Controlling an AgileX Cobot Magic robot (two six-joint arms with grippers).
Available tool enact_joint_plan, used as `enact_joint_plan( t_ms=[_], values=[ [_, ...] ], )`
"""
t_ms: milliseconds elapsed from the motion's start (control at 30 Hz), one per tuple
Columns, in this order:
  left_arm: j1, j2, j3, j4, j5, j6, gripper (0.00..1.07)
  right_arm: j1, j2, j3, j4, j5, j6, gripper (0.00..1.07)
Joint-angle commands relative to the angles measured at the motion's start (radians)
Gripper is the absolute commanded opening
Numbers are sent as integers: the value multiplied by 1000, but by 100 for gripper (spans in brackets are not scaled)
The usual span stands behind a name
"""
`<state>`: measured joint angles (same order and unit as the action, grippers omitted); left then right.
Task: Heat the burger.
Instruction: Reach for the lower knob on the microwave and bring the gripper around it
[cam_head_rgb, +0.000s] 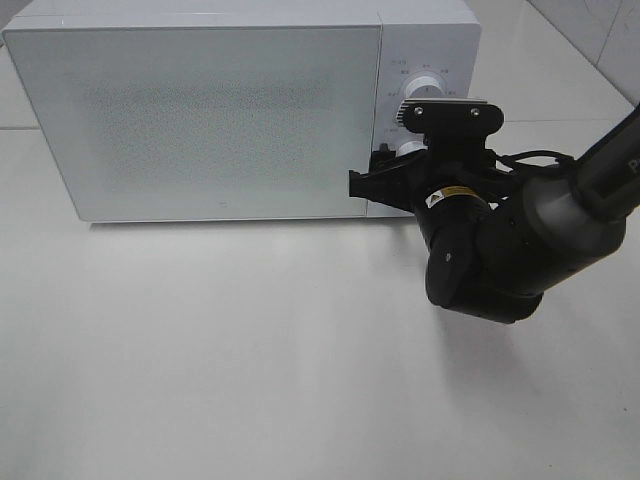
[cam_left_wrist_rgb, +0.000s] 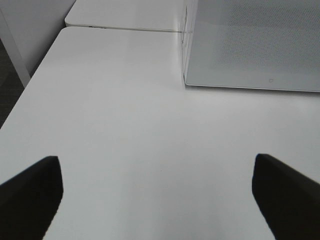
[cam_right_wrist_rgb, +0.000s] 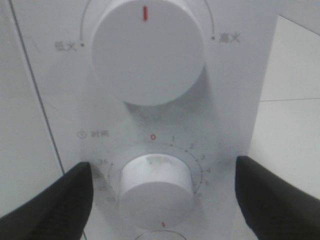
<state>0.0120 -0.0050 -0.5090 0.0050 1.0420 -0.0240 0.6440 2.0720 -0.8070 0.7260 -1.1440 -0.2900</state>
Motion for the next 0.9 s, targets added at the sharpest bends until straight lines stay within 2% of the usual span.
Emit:
enact_joint_plan(
  t_ms=[33, 633, 700, 733, 800, 900],
  values=[
    [2, -21, 3, 4, -4, 0, 98, -6, 3, -16, -13, -2, 6, 73],
    [2, -21, 3, 4, -4, 0, 98, -6, 24, -22, -18, -20, 6, 71],
    [2, -21, 3, 4, -4, 0, 98, -6, 24, -22, -18, -18, 6, 63],
    [2, -21, 3, 4, -4, 0, 98, -6, 24, -22, -18, -18, 6, 63],
    [2, -21, 3, 4, -4, 0, 98, -6, 24, -22, -18, -18, 6, 42],
    [2, -21, 3, 4, -4, 0, 98, -6, 24, -22, -19, -18, 6, 36]
  ],
)
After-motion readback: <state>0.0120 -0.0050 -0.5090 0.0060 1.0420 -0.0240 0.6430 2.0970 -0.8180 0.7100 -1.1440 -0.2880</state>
